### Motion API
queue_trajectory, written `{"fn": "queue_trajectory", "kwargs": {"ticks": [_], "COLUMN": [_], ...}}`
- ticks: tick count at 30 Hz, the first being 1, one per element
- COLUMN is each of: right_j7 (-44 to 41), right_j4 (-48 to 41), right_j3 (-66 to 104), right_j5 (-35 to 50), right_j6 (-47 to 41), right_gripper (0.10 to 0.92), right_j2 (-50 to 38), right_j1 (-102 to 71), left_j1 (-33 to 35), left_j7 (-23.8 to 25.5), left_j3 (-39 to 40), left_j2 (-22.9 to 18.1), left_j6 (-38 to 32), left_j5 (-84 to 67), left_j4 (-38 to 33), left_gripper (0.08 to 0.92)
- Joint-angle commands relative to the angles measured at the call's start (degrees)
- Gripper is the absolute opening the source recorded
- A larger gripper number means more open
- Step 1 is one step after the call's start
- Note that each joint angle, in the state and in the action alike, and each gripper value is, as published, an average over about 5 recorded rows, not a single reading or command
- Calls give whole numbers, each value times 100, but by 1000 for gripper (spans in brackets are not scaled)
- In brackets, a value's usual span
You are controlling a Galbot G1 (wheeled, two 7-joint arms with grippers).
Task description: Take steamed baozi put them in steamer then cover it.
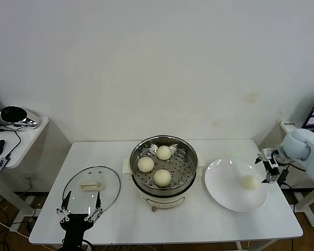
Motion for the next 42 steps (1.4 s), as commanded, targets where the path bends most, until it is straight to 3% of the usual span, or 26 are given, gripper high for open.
{"fn": "queue_trajectory", "kwargs": {"ticks": [1,16,34,42], "right_j7": [133,106,71,14], "right_j4": [-731,-987,-960,-435], "right_j3": [609,530,509,219], "right_j5": [-330,-361,-384,-42], "right_j6": [174,0,-95,-298], "right_gripper": [823,810,630,552], "right_j2": [489,866,862,491], "right_j1": [-691,-614,-535,-193], "left_j1": [10,-17,-27,-17], "left_j7": [8,11,-8,-9], "left_j3": [3,0,14,28], "left_j2": [-5,-25,-45,-41], "left_j6": [-3,-3,-35,-40], "left_j5": [9,13,28,34], "left_j4": [10,54,78,37], "left_gripper": [823,823,823,823]}}
